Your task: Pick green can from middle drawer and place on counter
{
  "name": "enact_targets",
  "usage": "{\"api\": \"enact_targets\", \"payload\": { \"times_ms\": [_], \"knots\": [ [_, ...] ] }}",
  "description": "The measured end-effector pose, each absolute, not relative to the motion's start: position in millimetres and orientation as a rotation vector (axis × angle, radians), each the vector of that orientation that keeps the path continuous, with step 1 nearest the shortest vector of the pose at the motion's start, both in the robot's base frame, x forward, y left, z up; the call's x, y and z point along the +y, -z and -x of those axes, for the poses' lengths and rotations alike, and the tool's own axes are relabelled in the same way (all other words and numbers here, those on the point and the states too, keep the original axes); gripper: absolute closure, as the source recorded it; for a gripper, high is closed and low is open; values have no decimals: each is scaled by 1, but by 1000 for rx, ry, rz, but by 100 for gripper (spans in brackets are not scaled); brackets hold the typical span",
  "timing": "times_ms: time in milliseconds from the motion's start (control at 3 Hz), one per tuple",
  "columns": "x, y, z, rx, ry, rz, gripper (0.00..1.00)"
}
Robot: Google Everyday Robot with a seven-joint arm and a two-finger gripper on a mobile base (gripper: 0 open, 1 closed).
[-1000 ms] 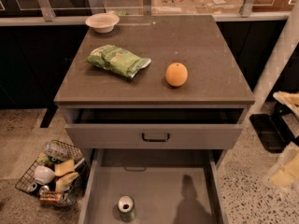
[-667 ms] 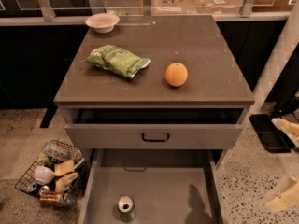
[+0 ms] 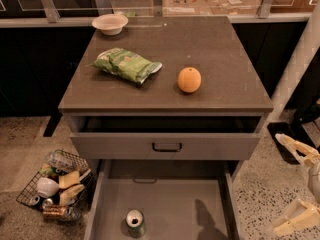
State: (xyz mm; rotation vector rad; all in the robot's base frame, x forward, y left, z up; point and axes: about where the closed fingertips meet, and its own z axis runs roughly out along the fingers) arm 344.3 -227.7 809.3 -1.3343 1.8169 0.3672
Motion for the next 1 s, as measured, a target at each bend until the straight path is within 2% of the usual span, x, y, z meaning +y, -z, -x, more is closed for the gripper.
{"api": "enact_targets", "payload": {
  "times_ms": [667,1000],
  "knots": [
    [-208,-787,-355,1764,-413,1322,0],
    [-168,-727,-374,1635,-529,1328,0]
  ]
}}
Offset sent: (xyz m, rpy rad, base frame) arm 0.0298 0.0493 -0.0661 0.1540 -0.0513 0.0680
